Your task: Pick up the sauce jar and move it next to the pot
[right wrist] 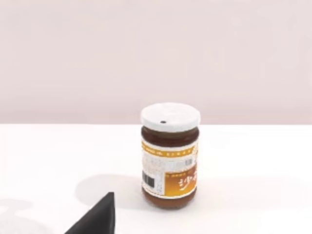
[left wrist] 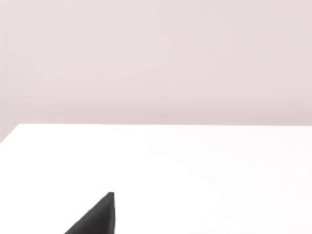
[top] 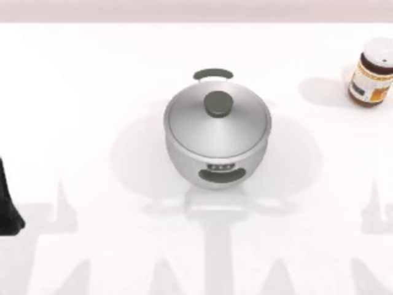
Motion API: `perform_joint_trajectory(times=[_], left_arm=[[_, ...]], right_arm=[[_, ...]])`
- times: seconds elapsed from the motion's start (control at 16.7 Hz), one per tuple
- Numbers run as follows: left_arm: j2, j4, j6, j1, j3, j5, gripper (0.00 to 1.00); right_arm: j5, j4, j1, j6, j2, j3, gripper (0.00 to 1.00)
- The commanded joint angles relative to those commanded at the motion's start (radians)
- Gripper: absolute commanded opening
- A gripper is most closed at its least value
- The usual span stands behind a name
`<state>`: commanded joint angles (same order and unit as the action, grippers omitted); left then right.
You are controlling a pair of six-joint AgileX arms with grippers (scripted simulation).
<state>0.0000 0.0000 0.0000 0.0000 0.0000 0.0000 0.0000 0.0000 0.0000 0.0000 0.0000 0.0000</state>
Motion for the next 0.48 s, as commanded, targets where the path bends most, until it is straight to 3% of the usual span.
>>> perform_joint_trajectory(times=[0.24,0.48], left_arm=[[0.0,0.0,0.0,0.0,0.0,0.0,1.0],[0.0,0.0,0.0,0.0,0.0,0.0,1.0]], right_arm=[[0.0,-0.015,0.0,-0.004,0.024,0.023,1.0],[-0.004,-0.109,-0.002,-0.029,0.18,0.179,1.0]])
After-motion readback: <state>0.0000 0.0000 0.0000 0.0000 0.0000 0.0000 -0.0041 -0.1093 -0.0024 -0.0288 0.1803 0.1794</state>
